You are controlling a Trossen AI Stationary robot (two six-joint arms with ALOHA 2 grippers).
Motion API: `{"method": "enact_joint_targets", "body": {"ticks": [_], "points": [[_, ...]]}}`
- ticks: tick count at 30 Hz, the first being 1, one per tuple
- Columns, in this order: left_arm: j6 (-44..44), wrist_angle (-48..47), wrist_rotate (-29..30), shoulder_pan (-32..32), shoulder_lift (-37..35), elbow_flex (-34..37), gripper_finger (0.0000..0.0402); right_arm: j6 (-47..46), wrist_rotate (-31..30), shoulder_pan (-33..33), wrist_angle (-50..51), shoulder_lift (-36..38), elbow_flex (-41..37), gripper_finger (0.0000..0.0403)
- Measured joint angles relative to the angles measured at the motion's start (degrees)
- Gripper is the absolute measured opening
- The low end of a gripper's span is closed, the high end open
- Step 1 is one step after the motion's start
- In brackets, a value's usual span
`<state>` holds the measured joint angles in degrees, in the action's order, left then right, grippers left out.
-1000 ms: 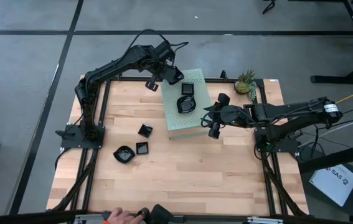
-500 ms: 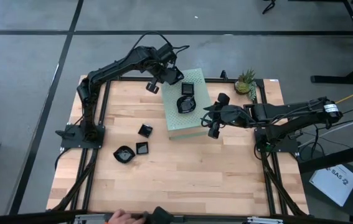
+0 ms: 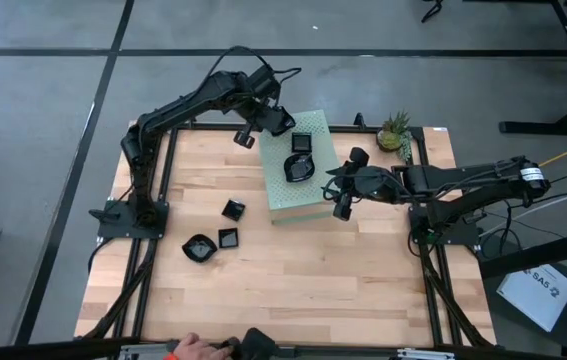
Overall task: Pick & Place Mini shaped plates
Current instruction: Stack the black distorted square plate on top of the black distorted square plates on the shelf
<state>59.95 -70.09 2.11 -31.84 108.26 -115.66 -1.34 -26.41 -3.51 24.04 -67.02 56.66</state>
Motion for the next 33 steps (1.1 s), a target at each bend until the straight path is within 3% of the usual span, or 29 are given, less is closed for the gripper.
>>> {"method": "enact_joint_targets", "body": {"ticks": [9,18,33], "points": [[-0.88,-0.3,-0.42,-0.45,2.45,0.0,0.0002,-1.56,0.0,0.0,-0.04,0.0,0.0,0.0212],[-0.77,-3.15,-0.57,-0.08,-1.28,0.02,0.0005,-1.43,-0.04,0.0,-0.01,0.0,0.0,0.0212],[0.82,2.1,-0.83,-0.08,-1.57,0.02,0.0088,-1.14,-1.51,0.0,0.01,0.0,0.0,0.0212]]}}
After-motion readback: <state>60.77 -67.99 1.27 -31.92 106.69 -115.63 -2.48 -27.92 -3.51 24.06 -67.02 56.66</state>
